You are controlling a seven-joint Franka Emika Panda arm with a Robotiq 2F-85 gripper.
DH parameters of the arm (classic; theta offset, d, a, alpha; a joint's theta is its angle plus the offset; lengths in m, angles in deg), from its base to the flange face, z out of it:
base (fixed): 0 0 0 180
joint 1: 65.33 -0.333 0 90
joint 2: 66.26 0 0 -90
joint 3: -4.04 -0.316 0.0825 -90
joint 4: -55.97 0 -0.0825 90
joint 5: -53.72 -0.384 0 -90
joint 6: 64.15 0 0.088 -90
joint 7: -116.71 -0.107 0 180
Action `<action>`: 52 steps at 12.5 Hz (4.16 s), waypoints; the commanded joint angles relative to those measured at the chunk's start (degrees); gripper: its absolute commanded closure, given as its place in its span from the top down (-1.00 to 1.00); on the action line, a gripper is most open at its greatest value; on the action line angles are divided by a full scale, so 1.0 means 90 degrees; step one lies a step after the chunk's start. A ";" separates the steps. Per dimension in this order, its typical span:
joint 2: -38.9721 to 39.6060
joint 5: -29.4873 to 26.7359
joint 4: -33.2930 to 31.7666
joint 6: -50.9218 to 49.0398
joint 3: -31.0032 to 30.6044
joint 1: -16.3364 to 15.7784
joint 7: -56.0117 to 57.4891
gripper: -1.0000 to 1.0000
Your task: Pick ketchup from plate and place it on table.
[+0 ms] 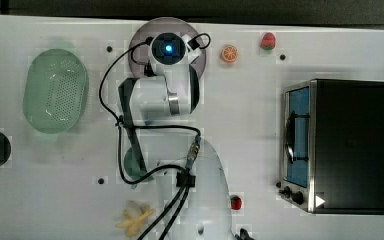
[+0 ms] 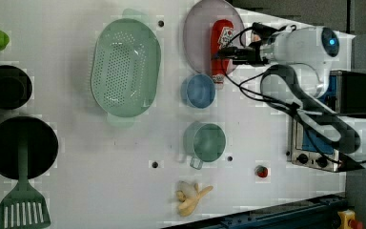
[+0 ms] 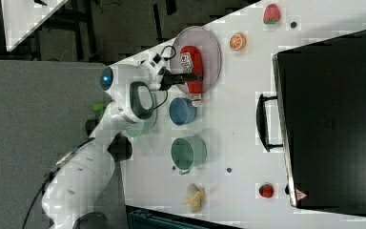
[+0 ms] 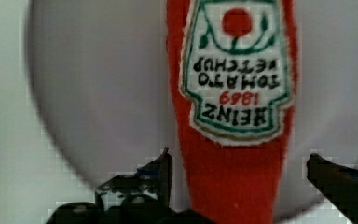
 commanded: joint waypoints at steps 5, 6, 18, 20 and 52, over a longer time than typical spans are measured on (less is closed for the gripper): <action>0.0352 0.0255 0.0453 0.0528 0.0027 -0.0091 0.0229 0.91; 0.0350 0.0255 0.0456 0.0542 0.0034 -0.0100 0.0225 0.68; -0.0828 -0.0130 0.1240 -0.1173 0.0025 0.0084 -0.0005 0.21; -0.1258 -0.0794 0.1196 -0.1799 0.0028 0.0268 -0.0005 0.21; -0.4316 -0.0921 -0.3581 -0.0433 0.0323 0.0824 -0.1621 1.00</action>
